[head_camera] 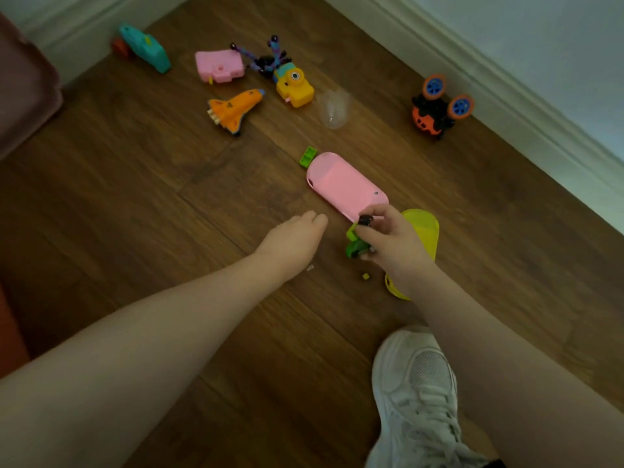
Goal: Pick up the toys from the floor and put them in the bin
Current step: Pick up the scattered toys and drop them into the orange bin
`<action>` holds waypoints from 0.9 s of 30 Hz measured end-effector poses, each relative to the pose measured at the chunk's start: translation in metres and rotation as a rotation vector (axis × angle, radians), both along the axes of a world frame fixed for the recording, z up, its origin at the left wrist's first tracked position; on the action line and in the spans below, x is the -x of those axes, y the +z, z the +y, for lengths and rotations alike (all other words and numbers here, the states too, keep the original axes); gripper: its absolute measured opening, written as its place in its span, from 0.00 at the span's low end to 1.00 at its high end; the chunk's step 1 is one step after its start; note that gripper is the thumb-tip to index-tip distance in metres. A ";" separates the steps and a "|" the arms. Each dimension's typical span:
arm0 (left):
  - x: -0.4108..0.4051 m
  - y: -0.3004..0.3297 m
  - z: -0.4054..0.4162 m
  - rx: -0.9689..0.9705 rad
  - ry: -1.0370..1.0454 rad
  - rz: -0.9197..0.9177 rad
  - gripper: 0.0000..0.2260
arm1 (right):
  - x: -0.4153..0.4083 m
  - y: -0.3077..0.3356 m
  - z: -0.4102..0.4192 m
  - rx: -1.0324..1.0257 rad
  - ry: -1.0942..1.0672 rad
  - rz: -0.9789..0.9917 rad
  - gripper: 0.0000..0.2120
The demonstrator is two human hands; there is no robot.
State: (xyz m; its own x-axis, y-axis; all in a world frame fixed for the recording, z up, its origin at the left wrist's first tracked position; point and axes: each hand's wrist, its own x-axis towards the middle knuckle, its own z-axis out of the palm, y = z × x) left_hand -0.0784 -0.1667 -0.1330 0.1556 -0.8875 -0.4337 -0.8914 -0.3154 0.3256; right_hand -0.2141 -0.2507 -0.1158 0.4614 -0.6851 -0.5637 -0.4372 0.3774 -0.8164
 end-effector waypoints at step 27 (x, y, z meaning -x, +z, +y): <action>0.017 0.000 0.041 -0.126 0.014 -0.056 0.07 | 0.021 -0.008 0.022 0.673 0.883 0.889 0.13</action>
